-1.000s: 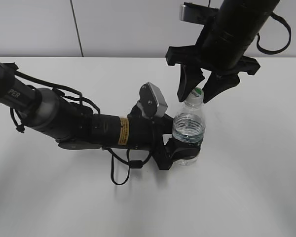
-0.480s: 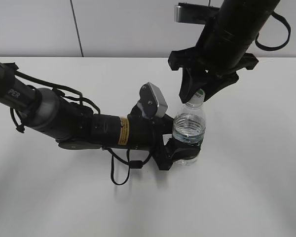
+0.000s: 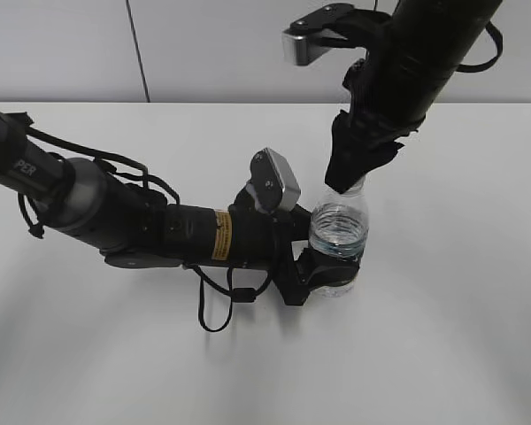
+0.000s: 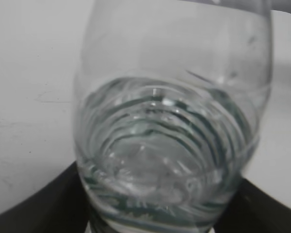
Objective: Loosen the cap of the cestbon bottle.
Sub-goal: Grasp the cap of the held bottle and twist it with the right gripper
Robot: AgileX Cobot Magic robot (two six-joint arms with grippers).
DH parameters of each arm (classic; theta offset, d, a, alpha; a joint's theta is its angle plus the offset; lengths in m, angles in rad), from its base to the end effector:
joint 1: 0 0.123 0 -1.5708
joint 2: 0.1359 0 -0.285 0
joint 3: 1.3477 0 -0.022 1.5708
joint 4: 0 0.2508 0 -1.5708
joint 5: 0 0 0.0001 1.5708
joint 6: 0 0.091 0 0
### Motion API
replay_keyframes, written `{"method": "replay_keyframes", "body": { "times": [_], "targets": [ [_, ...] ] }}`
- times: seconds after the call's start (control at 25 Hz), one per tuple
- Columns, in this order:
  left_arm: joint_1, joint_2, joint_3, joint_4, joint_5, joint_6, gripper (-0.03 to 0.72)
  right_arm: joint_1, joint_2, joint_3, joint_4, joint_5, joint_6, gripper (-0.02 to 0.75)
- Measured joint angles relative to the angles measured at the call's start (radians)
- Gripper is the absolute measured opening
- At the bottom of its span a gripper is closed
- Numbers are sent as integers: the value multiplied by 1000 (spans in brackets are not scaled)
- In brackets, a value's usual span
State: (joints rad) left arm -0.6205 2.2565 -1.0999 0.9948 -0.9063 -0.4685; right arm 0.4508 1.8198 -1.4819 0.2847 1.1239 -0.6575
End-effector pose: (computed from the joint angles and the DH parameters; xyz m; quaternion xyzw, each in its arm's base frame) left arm 0.2984 -0.2871 0.0772 0.5169 0.6326 -0.3767 0.4368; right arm 0.3265 0.1837 0.2602 -0.4772 0.8632 0.1226 0.1102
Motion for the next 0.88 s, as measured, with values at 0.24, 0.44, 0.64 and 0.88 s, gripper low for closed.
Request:
{"method": "replay_keyframes", "body": {
  "times": [0.24, 0.44, 0.64, 0.88],
  "targets": [
    [0, 0, 0, -1, 0, 0, 512, 0, -2, -1, 3, 1, -291, 309],
    [0, 0, 0, -1, 0, 0, 512, 0, -3, -1, 3, 1, -323, 309],
    [0, 0, 0, -1, 0, 0, 512, 0, -3, -1, 3, 1, -326, 309],
    [0, 0, 0, -1, 0, 0, 512, 0, -12, 1, 1, 1, -330, 309]
  ]
}}
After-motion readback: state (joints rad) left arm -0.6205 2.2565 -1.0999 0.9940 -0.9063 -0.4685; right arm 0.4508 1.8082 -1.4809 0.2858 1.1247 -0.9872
